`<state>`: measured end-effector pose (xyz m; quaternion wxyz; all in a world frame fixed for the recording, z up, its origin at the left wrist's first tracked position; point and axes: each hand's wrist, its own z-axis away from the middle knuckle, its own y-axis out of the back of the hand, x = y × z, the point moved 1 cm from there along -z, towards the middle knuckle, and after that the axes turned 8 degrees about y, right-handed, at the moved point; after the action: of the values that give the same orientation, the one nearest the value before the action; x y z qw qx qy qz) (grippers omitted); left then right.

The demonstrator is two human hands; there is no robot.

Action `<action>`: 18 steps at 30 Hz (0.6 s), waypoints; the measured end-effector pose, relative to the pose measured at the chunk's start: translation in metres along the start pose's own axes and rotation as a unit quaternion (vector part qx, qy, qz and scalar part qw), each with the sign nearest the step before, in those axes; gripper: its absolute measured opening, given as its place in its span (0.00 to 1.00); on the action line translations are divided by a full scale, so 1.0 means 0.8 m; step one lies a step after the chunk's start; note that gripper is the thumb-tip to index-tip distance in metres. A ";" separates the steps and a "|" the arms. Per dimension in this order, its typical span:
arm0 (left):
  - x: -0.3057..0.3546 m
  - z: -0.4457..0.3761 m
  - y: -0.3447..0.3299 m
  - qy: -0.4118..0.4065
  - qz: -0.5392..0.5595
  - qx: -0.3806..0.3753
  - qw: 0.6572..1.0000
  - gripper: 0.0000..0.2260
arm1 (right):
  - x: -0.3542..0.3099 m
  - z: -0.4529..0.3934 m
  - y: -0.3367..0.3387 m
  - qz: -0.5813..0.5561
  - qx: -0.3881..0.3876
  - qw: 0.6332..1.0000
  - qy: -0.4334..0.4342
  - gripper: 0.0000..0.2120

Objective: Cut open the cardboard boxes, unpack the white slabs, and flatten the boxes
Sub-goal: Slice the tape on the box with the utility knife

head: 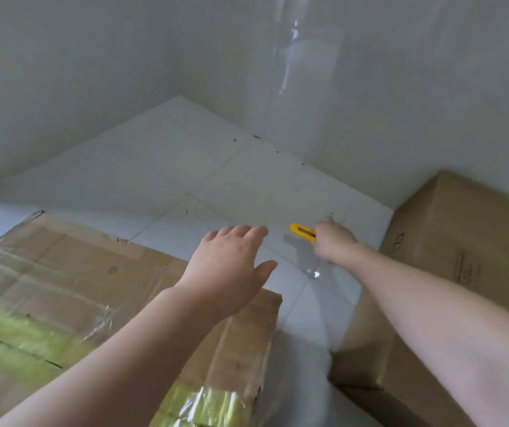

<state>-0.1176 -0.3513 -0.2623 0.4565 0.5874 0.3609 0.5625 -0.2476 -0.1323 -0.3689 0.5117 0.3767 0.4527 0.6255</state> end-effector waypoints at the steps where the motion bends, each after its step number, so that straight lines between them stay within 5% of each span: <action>1: 0.006 -0.006 -0.008 0.005 -0.005 -0.007 1.000 0.24 | 0.010 -0.014 -0.014 -0.005 -0.004 1.000 -0.008 0.11; 18: 0.001 -0.042 -0.019 0.049 -0.031 0.009 0.998 0.21 | 0.016 -0.071 -0.087 -0.039 -0.015 0.999 -0.020 0.14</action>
<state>-0.1492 -0.3410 -0.2783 0.4500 0.5514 0.4060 0.5733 -0.2827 -0.1258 -0.4523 0.5504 0.3634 0.4475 0.6039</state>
